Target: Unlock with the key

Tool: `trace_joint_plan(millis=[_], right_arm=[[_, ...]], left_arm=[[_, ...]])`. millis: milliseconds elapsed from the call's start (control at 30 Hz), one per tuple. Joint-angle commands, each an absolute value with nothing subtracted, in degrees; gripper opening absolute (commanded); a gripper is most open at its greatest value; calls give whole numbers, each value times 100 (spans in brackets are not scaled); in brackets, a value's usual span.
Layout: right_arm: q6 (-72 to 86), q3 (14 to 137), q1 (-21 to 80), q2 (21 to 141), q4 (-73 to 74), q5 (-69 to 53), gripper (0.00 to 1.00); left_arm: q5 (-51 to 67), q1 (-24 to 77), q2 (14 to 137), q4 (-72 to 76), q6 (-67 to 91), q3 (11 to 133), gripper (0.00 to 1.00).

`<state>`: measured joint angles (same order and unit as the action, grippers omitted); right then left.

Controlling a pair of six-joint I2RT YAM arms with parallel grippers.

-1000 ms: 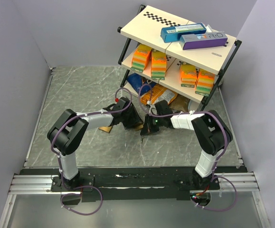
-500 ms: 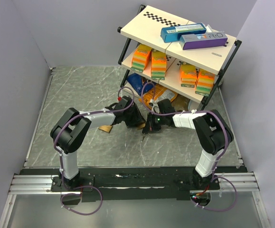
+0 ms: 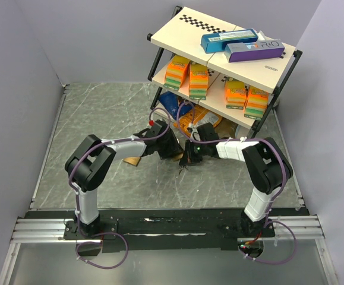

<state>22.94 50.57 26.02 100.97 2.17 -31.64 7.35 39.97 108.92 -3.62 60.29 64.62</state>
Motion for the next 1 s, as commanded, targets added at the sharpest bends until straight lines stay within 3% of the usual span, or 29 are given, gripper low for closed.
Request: trace_joint_plan(millis=[0, 967], right_arm=[[2320, 5695, 2496, 9774, -1344, -2118, 0], [2733, 6337, 2461, 9800, -2153, -1450, 0]], left_arm=[[1916, 4649, 11215, -1441, 5836, 6275, 1], [2101, 4808, 10951, -1213, 5994, 6012, 1]])
